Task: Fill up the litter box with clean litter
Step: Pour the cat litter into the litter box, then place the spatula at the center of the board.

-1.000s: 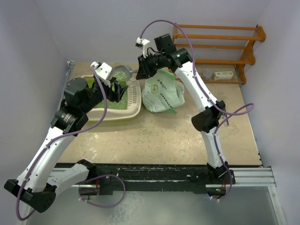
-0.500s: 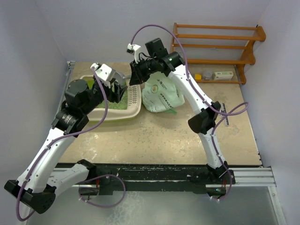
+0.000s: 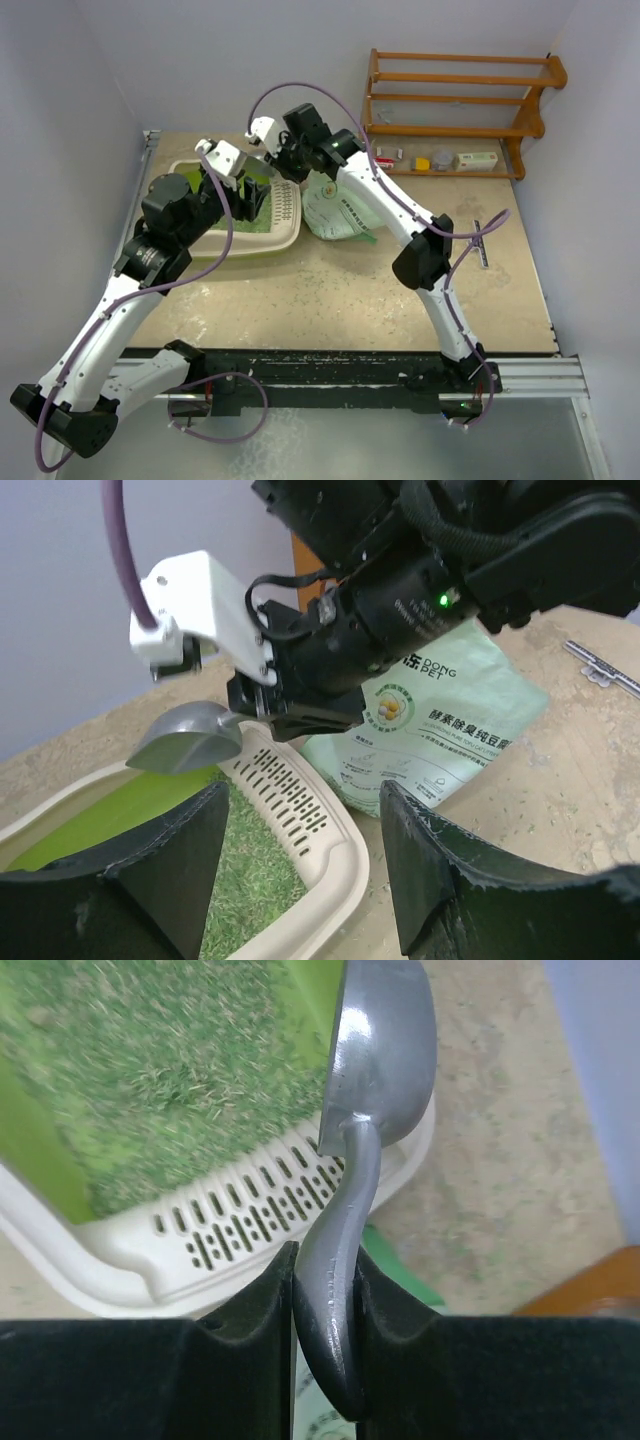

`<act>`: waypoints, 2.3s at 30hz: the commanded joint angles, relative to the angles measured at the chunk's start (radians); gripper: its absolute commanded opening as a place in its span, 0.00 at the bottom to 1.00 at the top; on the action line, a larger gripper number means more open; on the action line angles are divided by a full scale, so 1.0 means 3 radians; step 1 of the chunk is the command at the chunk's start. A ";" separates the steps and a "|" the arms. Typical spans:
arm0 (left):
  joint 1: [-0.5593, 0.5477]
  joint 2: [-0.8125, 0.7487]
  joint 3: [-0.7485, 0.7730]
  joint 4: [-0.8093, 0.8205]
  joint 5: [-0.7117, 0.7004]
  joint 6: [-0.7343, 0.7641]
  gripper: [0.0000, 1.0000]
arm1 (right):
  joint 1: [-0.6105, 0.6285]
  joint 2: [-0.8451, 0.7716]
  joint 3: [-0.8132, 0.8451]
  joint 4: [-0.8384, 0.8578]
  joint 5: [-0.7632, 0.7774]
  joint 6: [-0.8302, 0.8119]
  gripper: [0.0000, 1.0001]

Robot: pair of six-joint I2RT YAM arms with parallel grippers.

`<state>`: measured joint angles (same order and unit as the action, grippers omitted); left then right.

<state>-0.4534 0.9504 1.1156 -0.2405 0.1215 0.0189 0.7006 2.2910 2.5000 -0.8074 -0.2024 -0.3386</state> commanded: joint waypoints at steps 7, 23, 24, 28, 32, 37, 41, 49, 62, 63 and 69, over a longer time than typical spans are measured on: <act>0.0013 -0.0171 -0.0062 0.0082 -0.0136 0.0088 0.59 | 0.0116 -0.0028 0.0134 0.0744 0.1207 -0.1021 0.00; 0.0016 -0.0100 -0.0019 0.0121 0.0013 0.0025 0.59 | 0.0103 -0.0850 -0.0204 0.0336 0.0880 -0.0310 0.00; 0.0015 -0.0083 -0.0014 0.0137 0.0024 0.0020 0.59 | 0.0084 -0.0938 -0.0257 0.0334 0.0937 -0.0321 0.00; 0.0013 0.0037 0.0025 0.0178 0.0124 0.0018 0.59 | 0.0002 -0.1263 -0.0367 0.0285 0.1198 -0.0389 0.00; 0.0013 0.0177 0.0083 0.0265 0.0247 -0.0010 0.59 | -0.0119 -0.1592 -0.0466 0.0258 0.1551 -0.0603 0.00; 0.0014 0.0376 0.0211 0.0346 0.0378 -0.0031 0.62 | -0.0727 -0.2043 -0.0776 0.0046 0.1699 -0.0634 0.00; 0.0011 0.0552 0.0366 0.0339 0.0485 -0.0030 0.62 | -0.1460 -0.2426 -0.1064 -0.0180 0.1538 -0.0415 0.00; 0.0011 0.0846 0.0566 0.0481 0.0704 -0.0111 0.63 | -0.2569 -0.3108 -0.2189 -0.0289 0.0953 -0.0059 0.00; 0.0013 0.1180 0.0791 0.0495 0.0971 -0.0232 0.63 | -0.3539 -0.3245 -0.3107 -0.0709 -0.0777 0.0266 0.00; 0.0014 0.1191 0.0787 0.0502 0.0975 -0.0247 0.63 | -0.3538 -0.3257 -0.3152 -0.0758 -0.0862 0.0250 0.00; 0.0013 0.1239 0.0698 0.0608 0.1030 -0.0334 0.63 | -0.3535 -0.3356 -0.3632 -0.0696 -0.1077 0.0274 0.00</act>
<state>-0.4534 1.3167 1.3052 -0.1337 0.3973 -0.0460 -0.3599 1.3300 1.4876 -1.0424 -0.4252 -0.2779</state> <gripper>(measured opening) 0.629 0.230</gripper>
